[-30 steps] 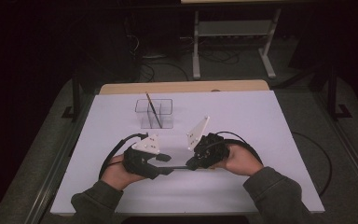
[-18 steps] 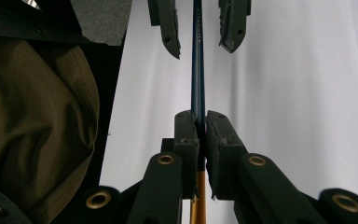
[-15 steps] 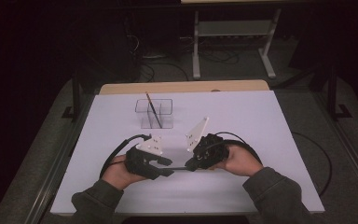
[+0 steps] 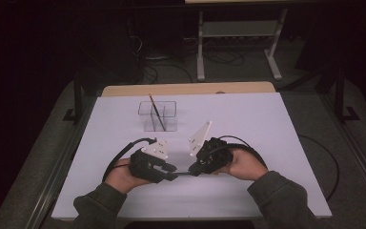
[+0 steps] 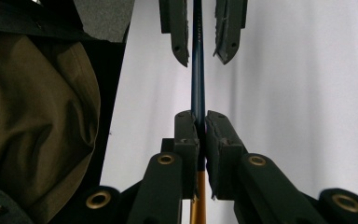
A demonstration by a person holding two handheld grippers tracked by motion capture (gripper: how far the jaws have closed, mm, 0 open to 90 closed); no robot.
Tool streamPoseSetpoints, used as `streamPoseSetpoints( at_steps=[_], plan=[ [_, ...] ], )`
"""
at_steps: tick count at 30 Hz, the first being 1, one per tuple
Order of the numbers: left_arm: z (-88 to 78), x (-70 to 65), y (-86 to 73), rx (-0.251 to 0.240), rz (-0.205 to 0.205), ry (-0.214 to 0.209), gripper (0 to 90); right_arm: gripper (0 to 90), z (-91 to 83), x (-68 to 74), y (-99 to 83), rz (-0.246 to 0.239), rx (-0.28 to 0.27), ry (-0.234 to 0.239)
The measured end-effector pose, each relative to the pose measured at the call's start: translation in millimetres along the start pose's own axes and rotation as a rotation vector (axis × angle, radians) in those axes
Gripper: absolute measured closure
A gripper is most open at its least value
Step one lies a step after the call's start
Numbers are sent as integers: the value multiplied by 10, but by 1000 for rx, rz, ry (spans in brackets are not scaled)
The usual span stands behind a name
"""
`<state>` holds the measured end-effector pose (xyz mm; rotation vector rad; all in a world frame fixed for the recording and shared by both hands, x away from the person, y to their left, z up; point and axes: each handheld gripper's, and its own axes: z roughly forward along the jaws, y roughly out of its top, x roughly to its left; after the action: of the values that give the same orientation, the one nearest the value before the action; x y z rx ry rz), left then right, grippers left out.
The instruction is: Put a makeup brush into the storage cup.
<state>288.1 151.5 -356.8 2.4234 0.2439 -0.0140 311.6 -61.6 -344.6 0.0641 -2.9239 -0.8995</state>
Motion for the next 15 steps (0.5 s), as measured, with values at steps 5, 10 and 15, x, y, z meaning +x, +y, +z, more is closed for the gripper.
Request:
streamPoseSetpoints(
  at_steps=[5,10,15],
  plan=[
    [21,-6,6,6,-2,-11,715,825,10,2,10,-7,4,-1],
    [25,-4,7,11,4,-19,737,826,23,0,19,-17,7,-2],
    [27,-6,6,17,7,-25,766,826,24,8,31,-20,8,1]
  ],
)
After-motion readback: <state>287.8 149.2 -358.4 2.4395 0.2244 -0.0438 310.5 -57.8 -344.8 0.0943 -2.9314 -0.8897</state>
